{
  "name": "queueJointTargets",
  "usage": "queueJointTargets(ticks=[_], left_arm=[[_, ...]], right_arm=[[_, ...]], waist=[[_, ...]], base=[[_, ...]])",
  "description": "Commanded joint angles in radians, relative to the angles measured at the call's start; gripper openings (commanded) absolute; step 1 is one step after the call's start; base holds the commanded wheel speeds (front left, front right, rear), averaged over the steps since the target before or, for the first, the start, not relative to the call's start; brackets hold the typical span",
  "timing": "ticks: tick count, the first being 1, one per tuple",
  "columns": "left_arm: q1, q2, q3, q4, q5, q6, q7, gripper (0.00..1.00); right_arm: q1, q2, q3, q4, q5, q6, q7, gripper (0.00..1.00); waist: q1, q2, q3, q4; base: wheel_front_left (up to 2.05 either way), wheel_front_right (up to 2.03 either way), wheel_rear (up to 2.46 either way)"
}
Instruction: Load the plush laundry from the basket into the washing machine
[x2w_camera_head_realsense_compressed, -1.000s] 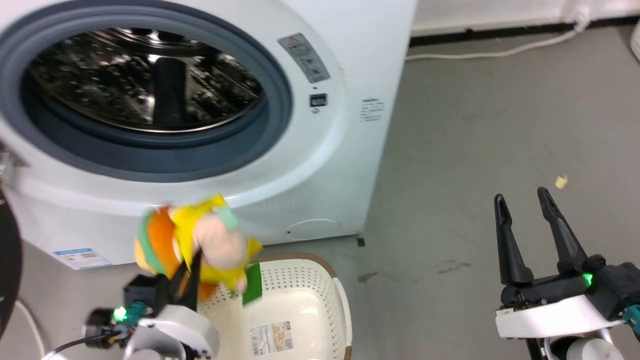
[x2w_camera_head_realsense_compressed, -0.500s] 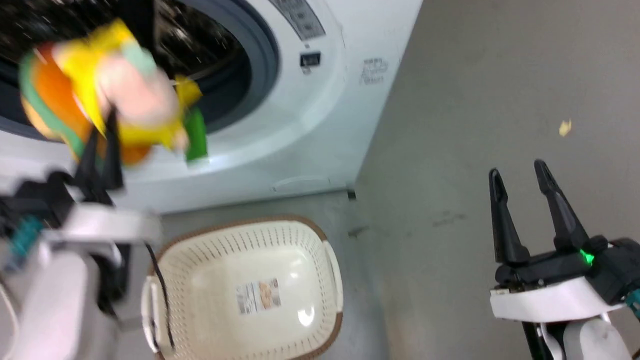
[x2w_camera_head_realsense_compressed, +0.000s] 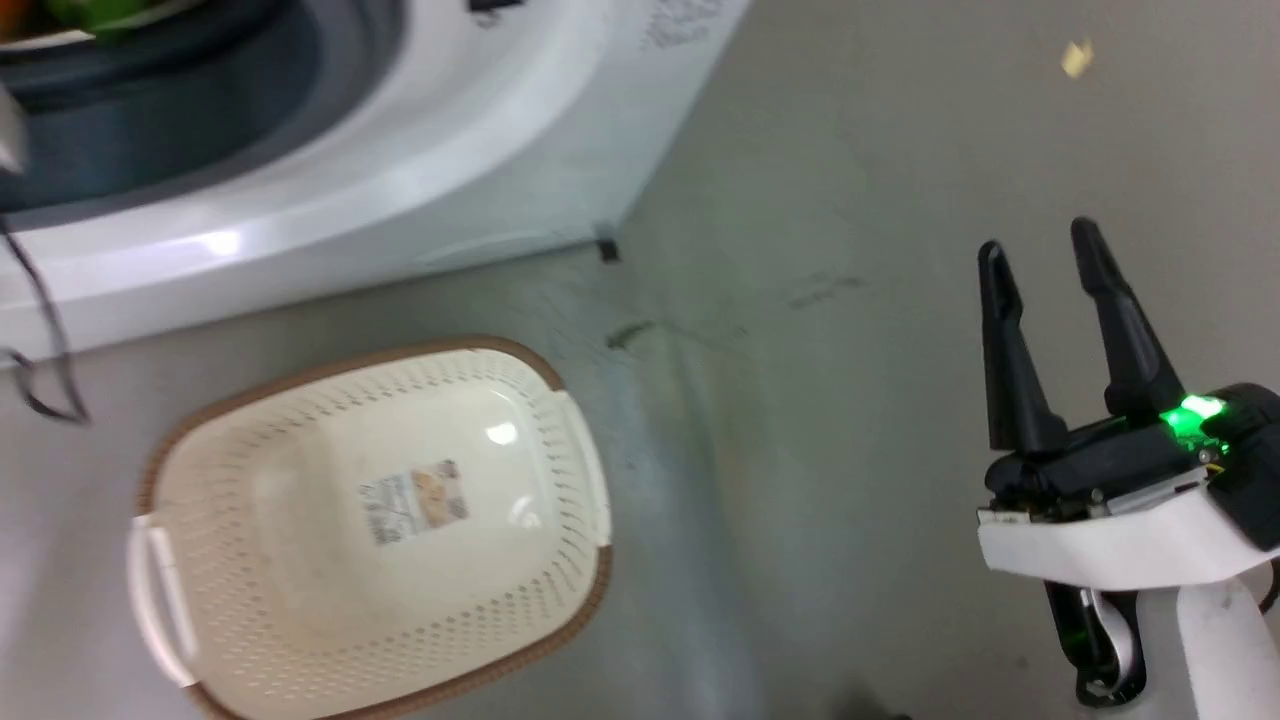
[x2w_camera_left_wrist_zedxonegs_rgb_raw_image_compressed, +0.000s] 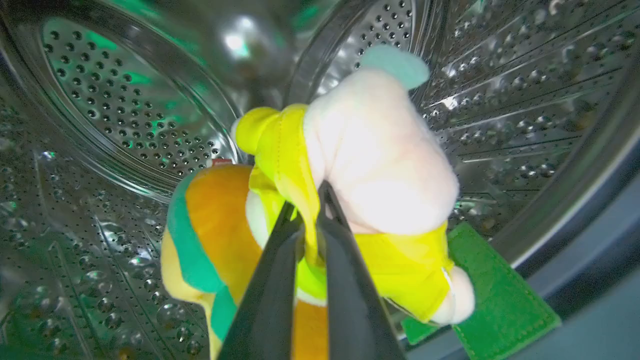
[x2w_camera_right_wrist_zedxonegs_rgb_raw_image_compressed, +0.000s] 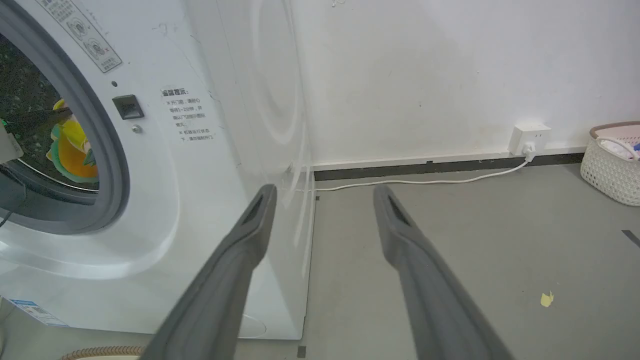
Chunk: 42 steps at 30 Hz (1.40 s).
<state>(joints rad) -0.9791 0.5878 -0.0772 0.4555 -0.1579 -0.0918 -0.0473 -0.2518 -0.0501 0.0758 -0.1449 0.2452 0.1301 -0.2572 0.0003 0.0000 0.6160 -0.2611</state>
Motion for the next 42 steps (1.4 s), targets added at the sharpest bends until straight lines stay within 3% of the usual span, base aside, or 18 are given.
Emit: queueJointTargets(ticks=[1,10,20,21,22,27,35,38,42], left_arm=[[-0.045,0.017,-0.005,0.022,0.010,-0.004,0.006,0.00],[-0.227,0.090,-0.082,0.266,0.068,-0.024,0.067,0.00],[-0.286,0.068,-0.126,0.432,0.061,-0.031,0.031,0.03],[-0.280,0.056,-0.136,0.463,0.059,-0.032,0.007,0.94],[-0.274,0.051,-0.141,0.479,0.058,-0.032,-0.005,1.00],[-0.230,0.023,-0.159,0.544,0.053,-0.033,-0.067,1.00],[-0.075,-0.059,-0.140,0.609,-0.018,-0.034,-0.200,1.00],[0.003,-0.100,-0.119,0.576,-0.053,-0.035,-0.212,1.00],[0.148,-0.156,-0.076,0.396,-0.088,-0.021,-0.214,1.00]], right_arm=[[-0.016,0.000,0.004,-0.001,0.012,0.001,-0.005,1.00],[-0.027,0.000,0.016,-0.002,0.045,0.001,-0.005,1.00],[-0.031,0.000,0.021,0.001,0.037,0.001,-0.005,1.00],[-0.032,0.000,0.020,0.005,0.029,0.001,-0.005,1.00],[-0.032,0.000,0.018,0.006,0.024,0.001,-0.005,1.00],[-0.026,0.000,0.014,0.021,0.005,0.001,-0.005,1.00],[0.030,0.000,0.010,0.059,-0.041,0.001,-0.005,1.00],[0.051,0.000,0.008,0.073,-0.063,0.001,-0.005,1.00],[0.085,0.000,-0.001,0.086,-0.086,0.001,-0.005,1.00]], waist=[[-0.0003,0.0000,0.056,-0.054],[-0.0003,0.0000,0.110,-0.095],[-0.0003,0.0000,0.103,-0.080],[-0.0003,0.0000,0.084,-0.071],[-0.0003,0.0000,0.073,-0.066],[-0.0003,0.0000,0.004,-0.041],[-0.0003,0.0000,-0.202,0.017],[-0.0003,0.0000,-0.280,0.046],[-0.0003,0.0000,-0.370,0.089]], base=[[0.00,0.00,0.00],[0.00,0.00,0.00],[0.00,0.00,0.00],[0.00,0.00,0.00],[0.00,0.00,0.00],[0.00,0.00,0.00],[0.00,0.00,0.00],[0.00,0.00,0.00],[0.00,0.00,0.00]])
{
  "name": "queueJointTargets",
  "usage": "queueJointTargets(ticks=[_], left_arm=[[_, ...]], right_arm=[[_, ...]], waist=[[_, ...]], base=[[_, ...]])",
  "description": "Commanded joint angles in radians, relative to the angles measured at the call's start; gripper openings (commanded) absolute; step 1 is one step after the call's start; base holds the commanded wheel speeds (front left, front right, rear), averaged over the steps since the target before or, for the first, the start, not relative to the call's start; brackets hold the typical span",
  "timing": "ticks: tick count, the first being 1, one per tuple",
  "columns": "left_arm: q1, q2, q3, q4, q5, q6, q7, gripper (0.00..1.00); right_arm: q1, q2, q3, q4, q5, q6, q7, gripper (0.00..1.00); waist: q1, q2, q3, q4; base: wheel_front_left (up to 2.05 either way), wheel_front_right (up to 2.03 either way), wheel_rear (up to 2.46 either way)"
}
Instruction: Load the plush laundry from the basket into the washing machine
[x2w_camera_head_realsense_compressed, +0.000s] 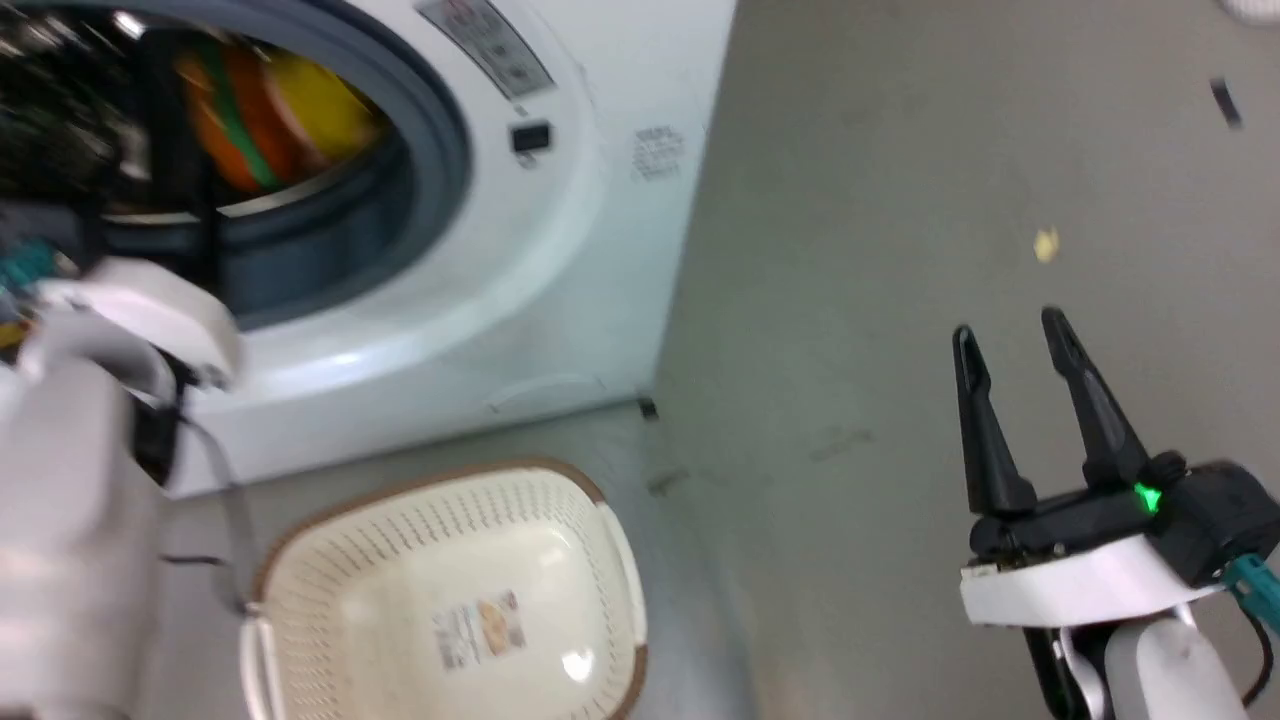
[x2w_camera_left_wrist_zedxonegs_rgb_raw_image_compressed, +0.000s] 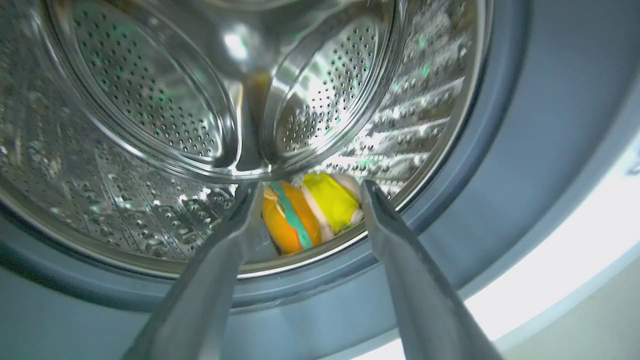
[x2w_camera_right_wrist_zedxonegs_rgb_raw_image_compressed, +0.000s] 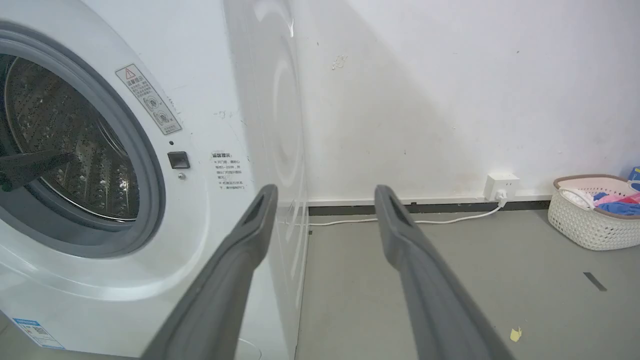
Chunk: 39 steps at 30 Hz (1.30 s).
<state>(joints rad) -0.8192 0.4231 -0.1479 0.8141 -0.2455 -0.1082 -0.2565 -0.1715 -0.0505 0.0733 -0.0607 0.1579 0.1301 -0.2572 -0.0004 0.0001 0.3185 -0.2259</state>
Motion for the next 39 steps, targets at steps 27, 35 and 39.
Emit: queueJointTargets(ticks=[27,35,39], left_arm=[[0.890,-0.318,0.071,-0.729,0.087,0.104,-0.005,1.00],[0.888,-0.319,0.056,-0.655,0.093,0.101,-0.005,1.00],[0.888,-0.319,0.063,-0.660,0.077,0.096,0.001,0.00]], right_arm=[[0.204,0.000,-0.007,0.077,-0.062,0.001,-0.005,1.00],[0.218,0.000,-0.007,0.103,-0.063,0.001,-0.005,1.00],[0.204,0.000,-0.007,0.104,-0.061,0.000,0.001,0.00]], waist=[[0.0004,-0.0001,-0.333,0.260],[0.0004,-0.0001,-0.332,0.255],[0.0004,-0.0001,-0.328,0.254]], base=[[0.00,0.00,0.00],[0.00,0.00,0.00],[0.00,0.00,0.00]])
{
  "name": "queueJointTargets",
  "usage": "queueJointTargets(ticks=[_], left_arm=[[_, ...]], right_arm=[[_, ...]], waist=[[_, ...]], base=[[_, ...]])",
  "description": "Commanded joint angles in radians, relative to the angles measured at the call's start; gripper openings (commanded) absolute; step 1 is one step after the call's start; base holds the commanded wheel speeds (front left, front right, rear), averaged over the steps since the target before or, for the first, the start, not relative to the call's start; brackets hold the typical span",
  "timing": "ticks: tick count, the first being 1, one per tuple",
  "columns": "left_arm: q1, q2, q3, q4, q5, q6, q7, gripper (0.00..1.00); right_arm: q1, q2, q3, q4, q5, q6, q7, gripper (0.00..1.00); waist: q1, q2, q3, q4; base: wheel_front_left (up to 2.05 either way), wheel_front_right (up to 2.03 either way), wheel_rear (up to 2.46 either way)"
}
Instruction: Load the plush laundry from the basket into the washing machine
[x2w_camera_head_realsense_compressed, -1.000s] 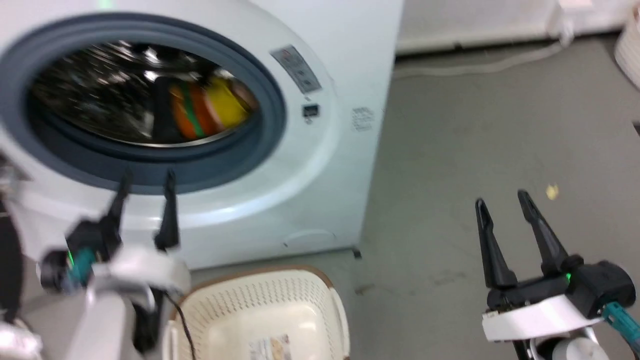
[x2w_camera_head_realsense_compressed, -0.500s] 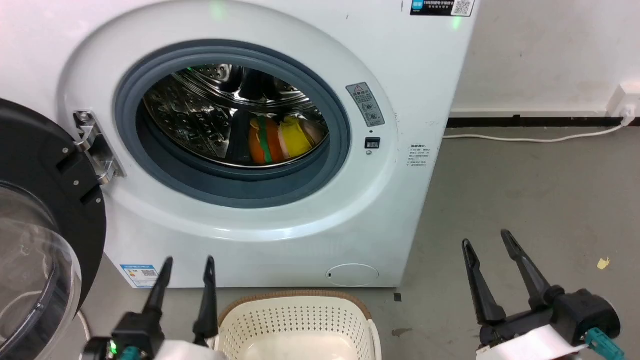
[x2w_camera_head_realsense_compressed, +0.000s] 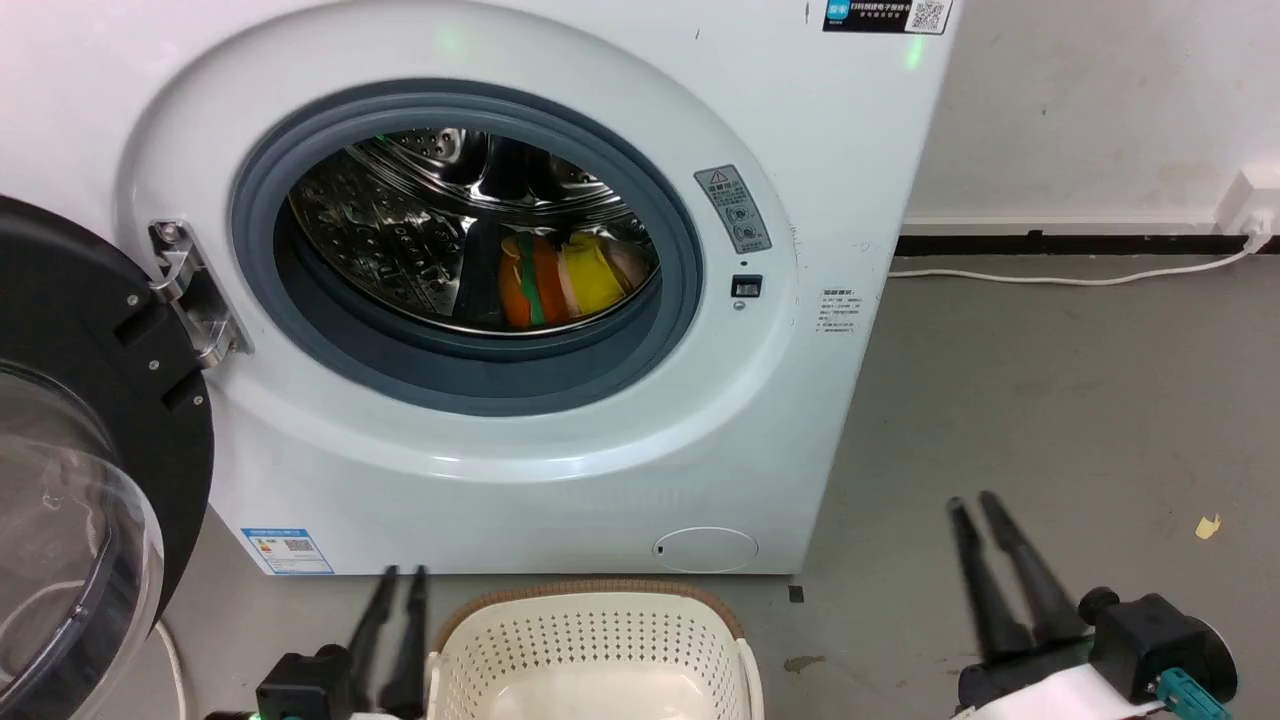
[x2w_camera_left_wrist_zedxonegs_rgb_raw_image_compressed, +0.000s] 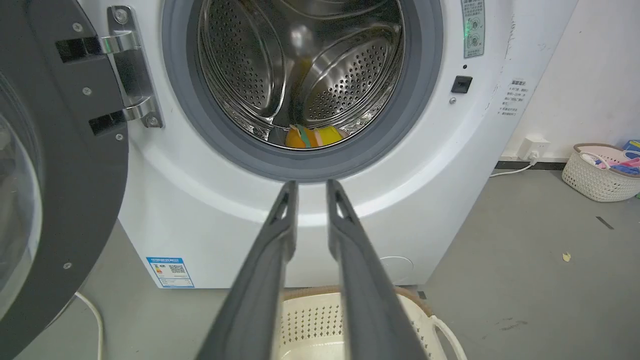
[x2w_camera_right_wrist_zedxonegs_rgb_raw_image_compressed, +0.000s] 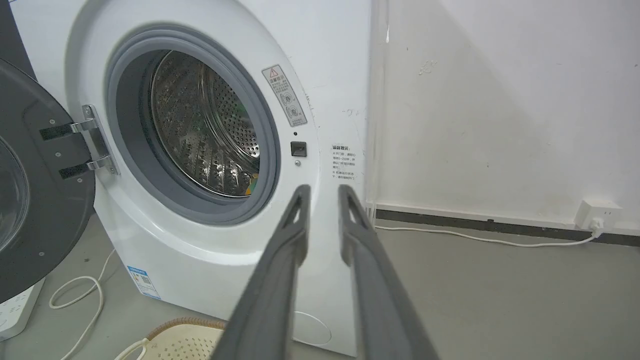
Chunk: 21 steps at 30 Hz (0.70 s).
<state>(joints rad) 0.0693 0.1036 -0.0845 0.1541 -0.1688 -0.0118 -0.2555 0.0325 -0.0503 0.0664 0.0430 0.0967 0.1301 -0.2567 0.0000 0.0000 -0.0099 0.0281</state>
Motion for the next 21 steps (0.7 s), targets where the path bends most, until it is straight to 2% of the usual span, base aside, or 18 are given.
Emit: queueJointTargets(ticks=[1,21], left_arm=[[0.000,0.000,0.000,0.000,0.000,0.000,0.000,0.00],[-0.011,-0.008,0.013,-0.024,0.027,0.002,0.040,0.00]], right_arm=[[0.000,0.000,0.000,0.000,0.000,0.000,0.000,0.00],[-0.005,0.000,-0.010,-0.007,-0.015,0.000,0.040,0.00]], waist=[[0.0000,0.0000,0.000,0.000],[0.0000,0.0000,0.002,-0.004]], base=[[0.00,0.00,0.00],[0.00,0.00,0.00]])
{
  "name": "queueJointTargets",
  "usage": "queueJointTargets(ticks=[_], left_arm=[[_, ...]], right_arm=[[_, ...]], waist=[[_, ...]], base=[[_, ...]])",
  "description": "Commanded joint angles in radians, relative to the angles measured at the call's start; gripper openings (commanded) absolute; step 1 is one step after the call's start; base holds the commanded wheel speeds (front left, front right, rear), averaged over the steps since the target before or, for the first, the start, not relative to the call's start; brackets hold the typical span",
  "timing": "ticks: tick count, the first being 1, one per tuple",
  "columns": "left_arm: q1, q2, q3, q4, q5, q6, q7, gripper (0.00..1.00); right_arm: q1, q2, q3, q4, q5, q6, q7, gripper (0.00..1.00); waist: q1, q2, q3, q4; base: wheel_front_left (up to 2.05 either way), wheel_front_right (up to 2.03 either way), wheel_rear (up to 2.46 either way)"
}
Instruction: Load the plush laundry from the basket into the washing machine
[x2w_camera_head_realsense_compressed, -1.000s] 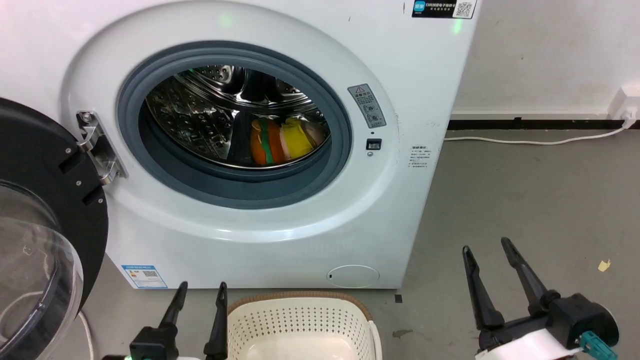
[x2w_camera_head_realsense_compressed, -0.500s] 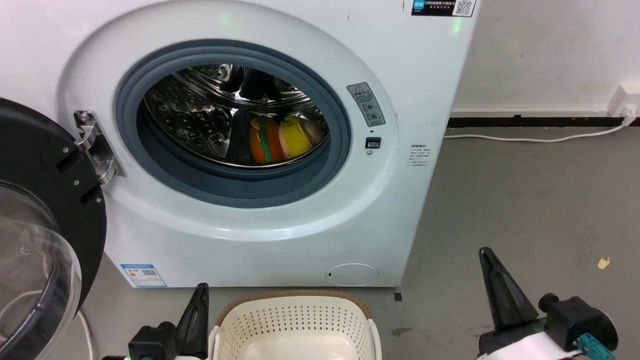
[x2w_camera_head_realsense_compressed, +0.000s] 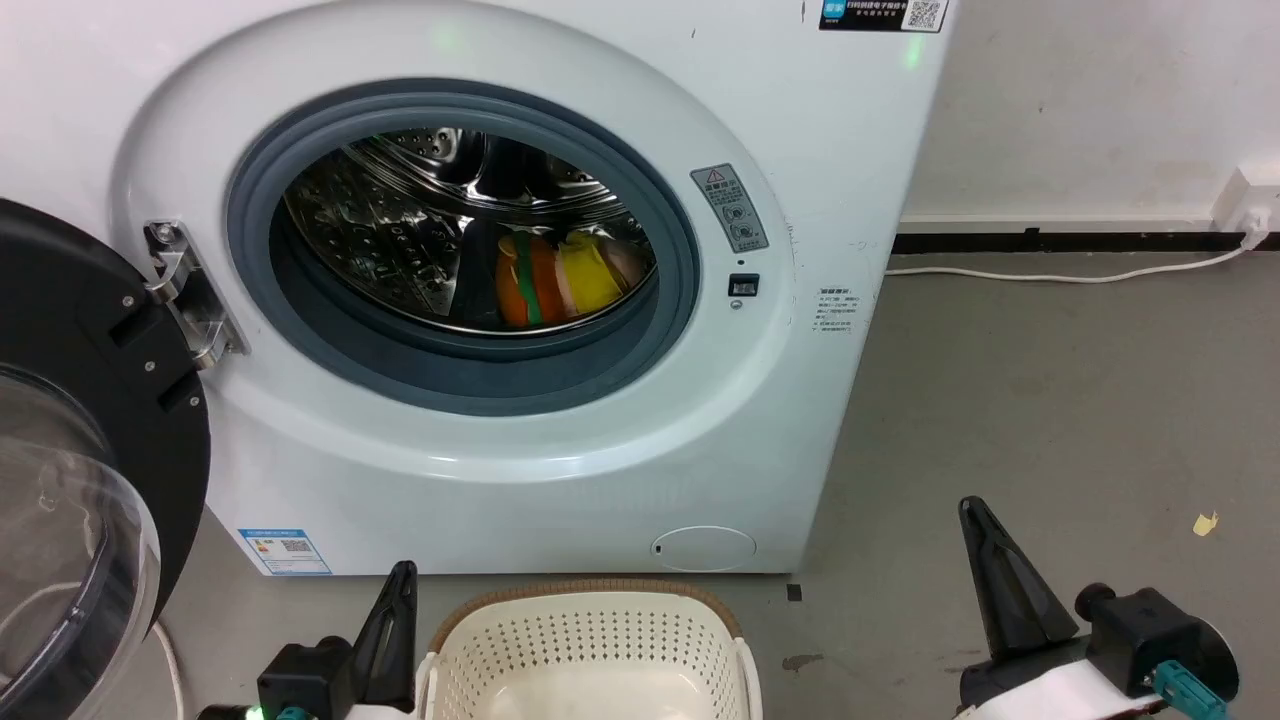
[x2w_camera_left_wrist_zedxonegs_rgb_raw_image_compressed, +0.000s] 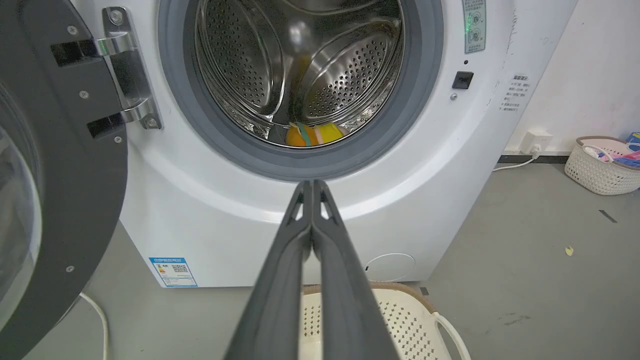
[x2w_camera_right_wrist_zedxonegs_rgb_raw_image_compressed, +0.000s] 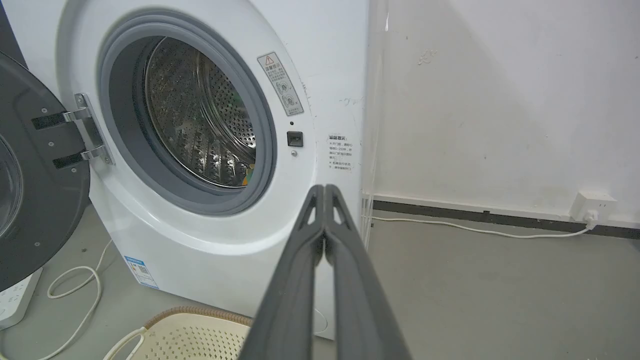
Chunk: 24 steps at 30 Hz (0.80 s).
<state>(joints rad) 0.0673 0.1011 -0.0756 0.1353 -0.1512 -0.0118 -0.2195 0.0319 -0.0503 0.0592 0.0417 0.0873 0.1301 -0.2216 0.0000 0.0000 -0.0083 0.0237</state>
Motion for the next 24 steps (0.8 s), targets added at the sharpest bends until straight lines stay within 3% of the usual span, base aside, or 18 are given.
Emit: queueJointTargets(ticks=[1,24], left_arm=[[-0.009,-0.006,0.005,-0.007,0.010,0.002,0.006,0.00],[-0.022,-0.016,0.020,-0.034,0.040,0.004,0.051,0.00]], right_arm=[[-0.005,0.000,-0.004,-0.006,-0.007,0.000,0.007,0.00],[-0.010,0.000,-0.015,-0.013,-0.024,0.000,0.053,0.00]], waist=[[0.0000,0.0000,0.000,0.000],[0.0000,0.0000,0.002,-0.005]], base=[[0.00,0.00,0.00],[0.00,0.00,0.00]])
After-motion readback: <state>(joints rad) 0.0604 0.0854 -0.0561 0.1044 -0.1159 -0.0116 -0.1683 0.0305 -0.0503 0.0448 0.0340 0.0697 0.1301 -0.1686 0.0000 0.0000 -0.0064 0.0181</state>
